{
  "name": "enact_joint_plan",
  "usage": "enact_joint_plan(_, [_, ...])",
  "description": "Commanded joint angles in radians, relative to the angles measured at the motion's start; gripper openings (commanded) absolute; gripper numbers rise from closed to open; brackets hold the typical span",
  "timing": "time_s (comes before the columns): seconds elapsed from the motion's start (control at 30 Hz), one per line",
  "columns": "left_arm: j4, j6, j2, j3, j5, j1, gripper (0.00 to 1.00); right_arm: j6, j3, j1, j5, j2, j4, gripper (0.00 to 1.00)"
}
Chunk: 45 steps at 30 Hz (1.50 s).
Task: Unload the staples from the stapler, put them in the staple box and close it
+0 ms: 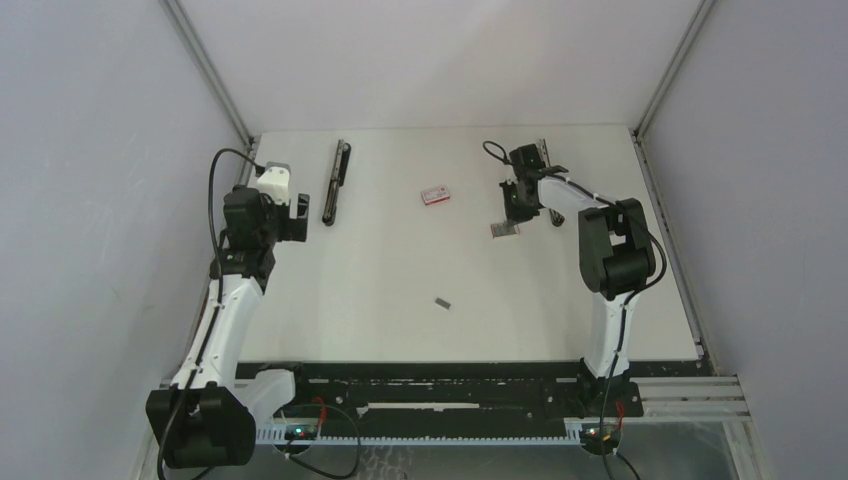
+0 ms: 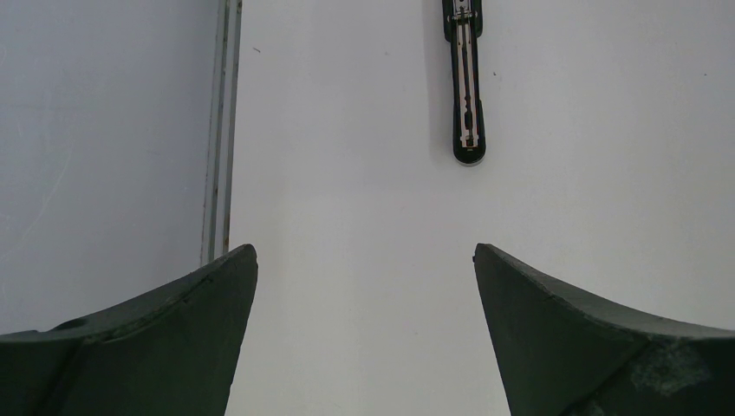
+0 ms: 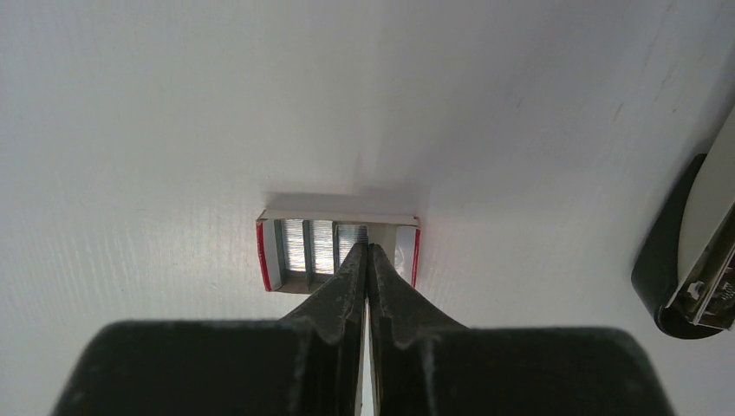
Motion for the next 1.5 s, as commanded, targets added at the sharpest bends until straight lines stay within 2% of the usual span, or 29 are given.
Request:
enact_joint_plan(0.0, [0.046, -0.016, -0.009, -0.023, 0.011, 0.001, 1.00, -0.005, 0.000, -0.011, 0.003, -0.060, 0.038, 0.00])
enact_joint_plan(1.47, [0.046, -0.017, -0.003, -0.024, 0.015, 0.002, 1.00, -0.028, -0.004, -0.005, -0.001, -0.004, 0.022, 0.00])
